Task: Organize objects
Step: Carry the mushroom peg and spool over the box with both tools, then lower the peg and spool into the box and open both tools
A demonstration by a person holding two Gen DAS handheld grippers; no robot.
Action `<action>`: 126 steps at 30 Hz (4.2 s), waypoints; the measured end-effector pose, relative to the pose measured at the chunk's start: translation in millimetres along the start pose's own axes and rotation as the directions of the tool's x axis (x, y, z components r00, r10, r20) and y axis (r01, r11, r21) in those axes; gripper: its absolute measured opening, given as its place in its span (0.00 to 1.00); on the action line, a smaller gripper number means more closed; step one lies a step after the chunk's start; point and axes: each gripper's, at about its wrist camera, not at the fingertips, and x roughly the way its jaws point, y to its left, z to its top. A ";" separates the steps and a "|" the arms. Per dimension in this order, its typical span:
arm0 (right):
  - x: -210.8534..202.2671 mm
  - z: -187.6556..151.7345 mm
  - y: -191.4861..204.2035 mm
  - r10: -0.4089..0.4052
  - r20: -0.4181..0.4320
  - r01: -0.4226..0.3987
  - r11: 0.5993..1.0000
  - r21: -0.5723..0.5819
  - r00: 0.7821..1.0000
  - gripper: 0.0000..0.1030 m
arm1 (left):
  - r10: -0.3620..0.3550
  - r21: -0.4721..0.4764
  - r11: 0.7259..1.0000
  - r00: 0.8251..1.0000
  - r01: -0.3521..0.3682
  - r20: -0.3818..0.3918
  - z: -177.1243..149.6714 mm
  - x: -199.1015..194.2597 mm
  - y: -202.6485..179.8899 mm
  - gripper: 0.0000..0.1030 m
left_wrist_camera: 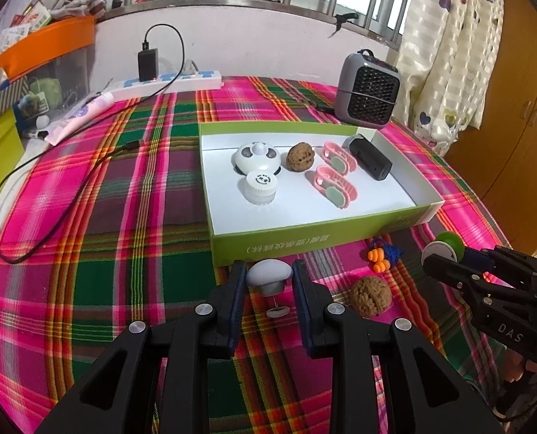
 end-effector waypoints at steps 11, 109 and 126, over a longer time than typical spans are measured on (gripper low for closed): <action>-7.8 10.6 1.0 0.007 0.031 -0.007 1.000 -0.011 0.999 0.33 | -0.012 0.007 1.000 0.999 0.012 0.034 10.2 -10.0 -3.7 0.23; 58.2 66.8 -30.3 -0.028 -0.073 0.024 0.998 -0.051 0.997 0.33 | 0.073 0.045 0.996 0.997 -0.071 -0.029 44.8 49.4 -7.4 0.24; 49.0 63.5 -25.0 -0.037 -0.048 0.034 0.997 -0.063 0.998 0.44 | 0.077 0.048 0.996 0.997 -0.077 -0.012 42.6 36.0 -10.3 0.35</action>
